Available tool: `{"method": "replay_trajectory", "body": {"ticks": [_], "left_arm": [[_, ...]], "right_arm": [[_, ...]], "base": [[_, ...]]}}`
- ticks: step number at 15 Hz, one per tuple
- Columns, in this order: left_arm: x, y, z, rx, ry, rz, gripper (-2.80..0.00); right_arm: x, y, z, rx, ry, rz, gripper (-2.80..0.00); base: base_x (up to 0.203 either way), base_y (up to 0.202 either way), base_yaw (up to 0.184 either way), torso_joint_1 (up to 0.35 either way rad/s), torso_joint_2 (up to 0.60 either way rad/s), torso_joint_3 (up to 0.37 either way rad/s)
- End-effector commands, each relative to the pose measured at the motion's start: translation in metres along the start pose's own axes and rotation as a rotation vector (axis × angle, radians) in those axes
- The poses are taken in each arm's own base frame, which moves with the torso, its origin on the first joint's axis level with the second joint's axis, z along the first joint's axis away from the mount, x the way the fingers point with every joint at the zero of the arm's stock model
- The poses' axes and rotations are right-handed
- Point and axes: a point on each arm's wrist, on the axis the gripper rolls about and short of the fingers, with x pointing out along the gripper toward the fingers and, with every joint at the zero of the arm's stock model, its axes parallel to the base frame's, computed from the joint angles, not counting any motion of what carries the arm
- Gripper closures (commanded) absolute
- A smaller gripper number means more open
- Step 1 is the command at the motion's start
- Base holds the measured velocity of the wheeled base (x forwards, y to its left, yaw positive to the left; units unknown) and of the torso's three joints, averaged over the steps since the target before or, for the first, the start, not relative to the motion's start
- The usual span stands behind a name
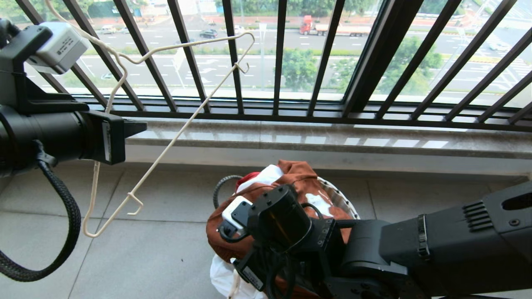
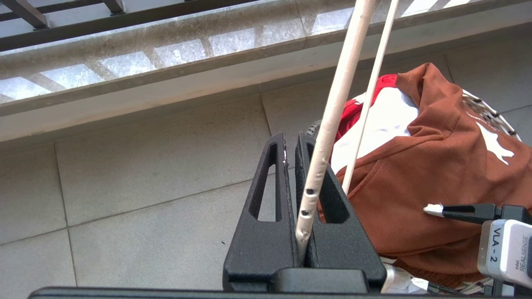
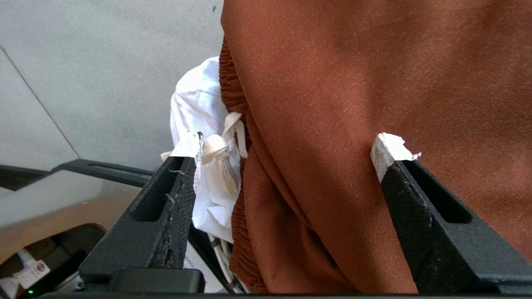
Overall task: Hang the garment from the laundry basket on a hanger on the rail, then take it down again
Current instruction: Pick up clothes from the basket
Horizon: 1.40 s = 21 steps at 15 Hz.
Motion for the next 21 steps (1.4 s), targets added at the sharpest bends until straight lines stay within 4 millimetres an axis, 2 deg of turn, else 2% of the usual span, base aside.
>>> {"method": "replay_trajectory", "body": {"ticks": [1,9,10,17,21], "left_arm": [[0.000,0.000,0.000,-0.001,-0.001,0.002,0.00],[-0.004,0.002,0.002,-0.003,-0.012,0.013,0.00],[-0.005,0.004,0.002,-0.004,-0.014,0.022,0.00],[-0.007,0.006,0.004,-0.007,-0.023,0.029,0.00],[-0.007,0.006,0.004,-0.006,-0.023,0.029,0.00]], "right_arm": [[0.002,0.008,-0.007,-0.054,0.022,0.013,-2.80],[0.025,0.014,-0.022,-0.171,0.051,-0.035,-2.80],[0.030,0.014,-0.024,-0.176,0.052,-0.050,0.00],[0.031,0.009,-0.020,-0.166,0.034,-0.079,0.00],[0.023,0.004,-0.018,-0.161,0.026,-0.092,0.00]], "base": [[0.000,0.000,0.000,0.000,0.00,0.000],[0.000,0.000,0.000,0.000,0.00,0.000],[0.000,0.000,0.000,0.000,0.00,0.000],[0.000,0.000,0.000,0.000,0.00,0.000],[0.000,0.000,0.000,0.000,0.00,0.000]]}}
